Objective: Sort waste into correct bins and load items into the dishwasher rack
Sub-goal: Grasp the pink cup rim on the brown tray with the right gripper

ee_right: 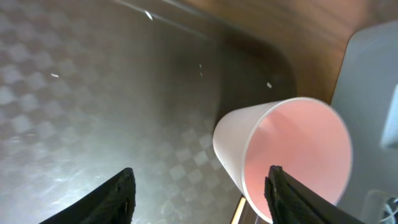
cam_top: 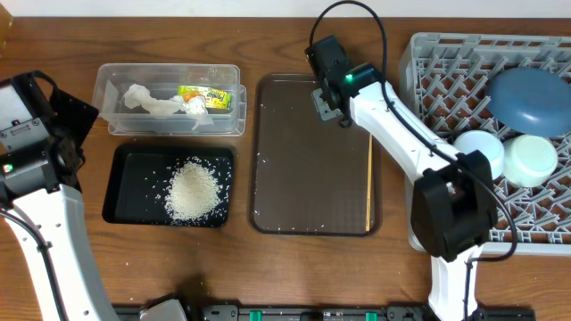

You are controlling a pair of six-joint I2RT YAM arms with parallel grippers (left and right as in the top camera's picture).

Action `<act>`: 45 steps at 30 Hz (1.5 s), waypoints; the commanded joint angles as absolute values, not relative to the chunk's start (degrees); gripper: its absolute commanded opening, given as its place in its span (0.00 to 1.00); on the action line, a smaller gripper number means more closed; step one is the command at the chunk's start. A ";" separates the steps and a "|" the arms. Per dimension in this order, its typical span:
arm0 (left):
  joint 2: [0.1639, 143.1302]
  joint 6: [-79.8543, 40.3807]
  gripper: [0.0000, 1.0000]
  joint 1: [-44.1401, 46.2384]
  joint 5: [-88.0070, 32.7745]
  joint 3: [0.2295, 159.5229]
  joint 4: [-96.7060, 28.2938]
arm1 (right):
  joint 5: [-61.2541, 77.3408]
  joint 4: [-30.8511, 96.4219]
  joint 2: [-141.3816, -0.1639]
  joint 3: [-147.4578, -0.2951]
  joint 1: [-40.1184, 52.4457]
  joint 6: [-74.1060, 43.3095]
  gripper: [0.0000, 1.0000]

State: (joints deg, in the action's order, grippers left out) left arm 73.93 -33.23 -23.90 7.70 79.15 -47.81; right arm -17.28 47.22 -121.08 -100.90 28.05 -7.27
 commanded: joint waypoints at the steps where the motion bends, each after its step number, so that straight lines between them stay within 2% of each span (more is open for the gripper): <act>1: 74.15 -33.52 0.96 -24.16 8.21 79.72 -47.97 | -18.65 47.59 -123.50 -101.06 27.00 -8.32 0.64; 9: 74.15 -33.52 0.96 -24.14 8.21 79.72 -47.97 | -18.65 47.31 -123.76 -101.06 26.11 -9.74 0.52; 14: 74.15 -33.52 0.96 -24.14 8.21 79.72 -47.97 | -18.65 47.35 -123.76 -101.06 25.93 -9.85 0.38; 24: 74.15 -33.52 0.96 -24.14 8.21 79.72 -47.97 | -18.65 47.35 -123.76 -101.06 25.93 -12.43 0.26; 30: 74.15 -33.52 0.96 -24.16 8.21 79.72 -47.97 | -18.65 47.40 -123.76 -101.08 25.93 -12.45 0.13; 32: 74.15 -33.52 0.96 -24.16 8.21 79.72 -47.97 | -18.65 47.46 -123.74 -101.08 25.93 -12.47 0.03; 33: 74.15 -33.52 0.96 -24.14 8.21 79.72 -47.97 | -18.65 47.57 -123.72 -101.10 25.93 -12.69 0.01; 45: 74.15 -33.52 0.96 -24.14 8.21 79.72 -47.97 | -19.99 47.99 -113.27 -101.14 22.06 -19.25 0.01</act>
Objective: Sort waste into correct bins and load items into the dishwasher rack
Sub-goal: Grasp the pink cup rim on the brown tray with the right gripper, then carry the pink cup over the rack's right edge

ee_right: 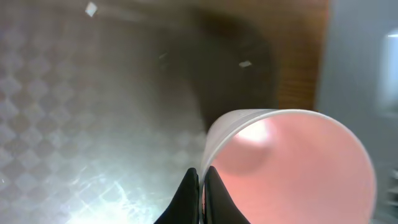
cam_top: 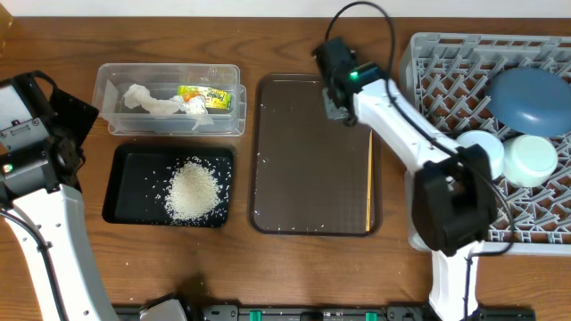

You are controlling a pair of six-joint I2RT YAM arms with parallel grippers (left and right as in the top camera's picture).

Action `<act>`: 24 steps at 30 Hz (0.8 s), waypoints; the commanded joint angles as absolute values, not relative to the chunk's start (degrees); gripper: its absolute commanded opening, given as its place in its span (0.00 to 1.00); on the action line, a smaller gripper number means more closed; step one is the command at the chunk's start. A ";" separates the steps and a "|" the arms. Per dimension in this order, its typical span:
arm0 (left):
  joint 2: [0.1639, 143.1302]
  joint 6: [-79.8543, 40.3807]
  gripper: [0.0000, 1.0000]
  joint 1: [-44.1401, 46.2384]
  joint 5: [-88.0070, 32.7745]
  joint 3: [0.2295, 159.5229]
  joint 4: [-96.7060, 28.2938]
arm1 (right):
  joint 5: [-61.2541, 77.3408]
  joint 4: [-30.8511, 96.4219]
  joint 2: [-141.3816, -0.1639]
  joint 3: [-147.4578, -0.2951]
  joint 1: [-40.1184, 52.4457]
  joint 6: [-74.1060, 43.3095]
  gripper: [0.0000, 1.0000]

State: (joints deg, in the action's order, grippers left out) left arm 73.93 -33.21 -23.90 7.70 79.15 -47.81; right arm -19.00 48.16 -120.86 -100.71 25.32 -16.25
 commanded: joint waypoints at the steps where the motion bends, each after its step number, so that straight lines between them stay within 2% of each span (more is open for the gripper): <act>1: 74.15 -33.52 0.96 -24.14 8.21 79.72 -47.97 | -18.31 48.01 -111.55 -101.14 20.95 -19.20 0.01; 8: 74.15 -33.52 0.96 -24.14 8.21 79.72 -47.97 | 3.36 50.22 -100.53 -101.14 7.75 -16.91 0.01; 13: 74.15 -33.52 0.96 -24.16 8.21 79.72 -47.97 | 21.52 54.85 -98.00 -101.14 -7.55 -16.91 0.01; 18: 74.15 -33.52 0.96 -24.14 8.21 79.72 -47.97 | 29.47 59.64 -98.13 -99.83 -19.64 -16.95 0.01; 24: 74.15 -33.52 0.96 -24.14 8.21 79.72 -47.97 | 42.92 59.51 -98.13 -96.86 -31.73 -15.59 0.01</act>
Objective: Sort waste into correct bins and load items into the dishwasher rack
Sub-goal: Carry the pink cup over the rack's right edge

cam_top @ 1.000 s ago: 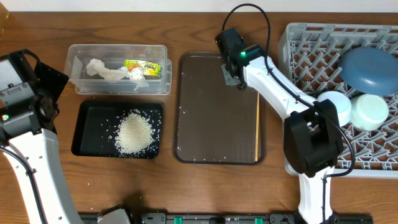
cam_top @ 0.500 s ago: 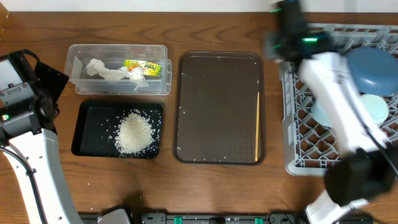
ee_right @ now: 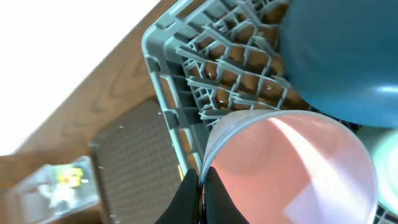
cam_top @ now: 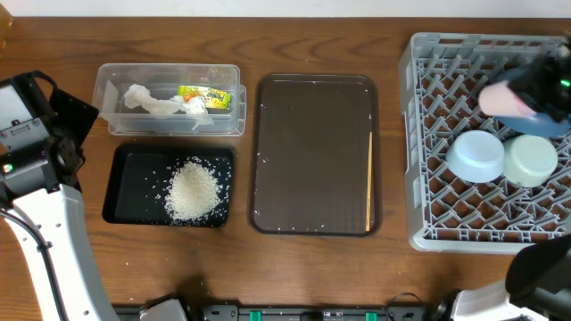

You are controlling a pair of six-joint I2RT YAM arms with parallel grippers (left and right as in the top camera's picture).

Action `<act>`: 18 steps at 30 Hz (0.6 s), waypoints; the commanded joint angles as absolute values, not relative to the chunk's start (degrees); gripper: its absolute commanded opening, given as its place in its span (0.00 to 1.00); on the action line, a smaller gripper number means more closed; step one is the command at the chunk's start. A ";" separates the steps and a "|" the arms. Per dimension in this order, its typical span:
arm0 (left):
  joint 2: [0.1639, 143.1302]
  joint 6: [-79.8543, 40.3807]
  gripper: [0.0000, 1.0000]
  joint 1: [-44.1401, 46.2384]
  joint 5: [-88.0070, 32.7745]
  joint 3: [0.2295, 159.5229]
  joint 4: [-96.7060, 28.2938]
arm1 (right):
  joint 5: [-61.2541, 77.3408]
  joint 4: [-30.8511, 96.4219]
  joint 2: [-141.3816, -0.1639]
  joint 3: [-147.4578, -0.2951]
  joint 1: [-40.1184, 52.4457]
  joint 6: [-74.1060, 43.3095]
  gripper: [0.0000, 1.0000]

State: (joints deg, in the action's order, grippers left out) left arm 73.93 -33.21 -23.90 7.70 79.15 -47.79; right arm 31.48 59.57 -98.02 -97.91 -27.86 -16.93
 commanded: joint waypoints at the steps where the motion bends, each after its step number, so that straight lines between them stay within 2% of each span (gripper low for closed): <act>1: 74.15 -33.52 0.96 -24.16 8.21 79.72 -47.97 | 45.23 59.68 -98.13 -96.75 -33.71 -14.72 0.01; 5: 74.15 -33.52 0.96 -24.14 8.21 79.72 -47.97 | 51.44 61.23 -98.10 -96.64 -40.99 -13.21 0.01; 12: 74.15 -33.52 0.96 -24.14 8.21 79.72 -47.97 | 52.40 65.87 -98.13 -95.81 -53.06 -11.66 0.01; 18: 74.15 -33.52 0.96 -24.14 8.21 79.72 -47.97 | 54.28 61.54 -98.13 -90.35 -59.64 -13.13 0.01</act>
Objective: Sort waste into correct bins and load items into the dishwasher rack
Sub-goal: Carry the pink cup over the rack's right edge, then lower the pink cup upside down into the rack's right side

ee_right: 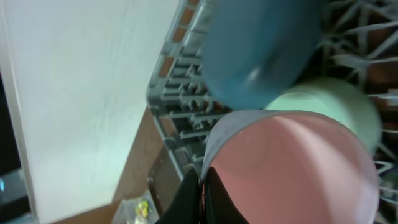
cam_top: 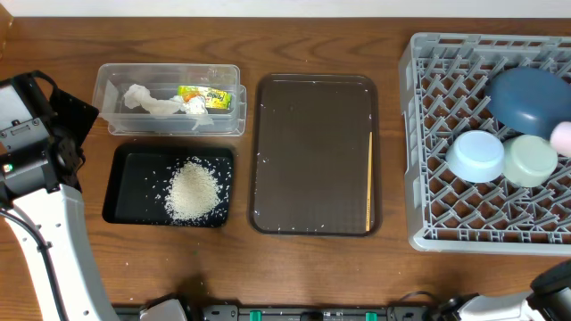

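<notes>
A cup, white outside and pink inside, fills the lower right of the right wrist view. My right gripper is shut on its rim. In the overhead view only the cup shows, at the right edge over the grey dishwasher rack; the right arm is out of frame. Below the cup sit a dark blue bowl and a pale green bowl. A light blue bowl lies beside the green one in the rack. My left arm stands at the far left, its fingers out of sight.
A brown tray in the middle holds a thin yellow stick along its right side. At the left are a clear bin with wrappers and a black tray with spilled rice.
The held cup has gone from above the dark blue bowl to the rack's right edge, next to the green bowl. The right arm has left the overhead view.
First my right gripper stood open around the cup lying at the brown tray's far right corner. Then it was shut on the cup's rim there. Later it held the cup over the rack by the blue bowl, and now at the rack's right edge.
</notes>
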You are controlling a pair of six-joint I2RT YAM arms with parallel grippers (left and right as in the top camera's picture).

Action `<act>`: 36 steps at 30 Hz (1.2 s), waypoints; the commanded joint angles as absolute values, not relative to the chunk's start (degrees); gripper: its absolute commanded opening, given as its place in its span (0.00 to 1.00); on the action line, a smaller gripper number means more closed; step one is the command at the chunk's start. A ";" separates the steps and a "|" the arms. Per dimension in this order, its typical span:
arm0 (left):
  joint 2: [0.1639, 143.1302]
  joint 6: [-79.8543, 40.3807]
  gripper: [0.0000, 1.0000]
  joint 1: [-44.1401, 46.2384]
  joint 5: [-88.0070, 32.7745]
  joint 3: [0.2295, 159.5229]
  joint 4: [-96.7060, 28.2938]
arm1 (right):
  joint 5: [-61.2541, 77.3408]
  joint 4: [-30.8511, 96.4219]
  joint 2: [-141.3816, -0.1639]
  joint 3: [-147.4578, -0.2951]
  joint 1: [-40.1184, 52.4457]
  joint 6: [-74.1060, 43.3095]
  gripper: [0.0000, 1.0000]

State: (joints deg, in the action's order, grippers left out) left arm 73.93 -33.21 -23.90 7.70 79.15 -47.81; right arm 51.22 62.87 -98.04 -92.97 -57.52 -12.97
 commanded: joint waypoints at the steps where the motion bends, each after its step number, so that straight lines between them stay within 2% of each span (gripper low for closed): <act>1: 74.15 -33.52 0.96 -24.14 8.21 79.72 -47.97 | 54.30 59.88 -98.13 -88.95 -60.40 -13.98 0.01; 9: 74.15 -33.52 0.96 -24.16 8.21 79.72 -47.97 | 66.52 37.47 -98.13 -74.35 -66.46 -19.18 0.01; 12: 74.15 -33.52 0.96 -24.14 8.21 79.72 -47.97 | 68.10 33.04 -98.13 -72.10 -67.83 -20.36 0.01; 25: 74.15 -33.52 0.96 -24.16 8.21 79.72 -47.97 | 70.48 28.49 -98.15 -71.40 -66.30 -21.21 0.01; 36: 74.15 -33.52 0.96 -24.14 8.21 79.72 -47.97 | 62.89 28.86 -98.15 -69.41 -60.16 -20.16 0.01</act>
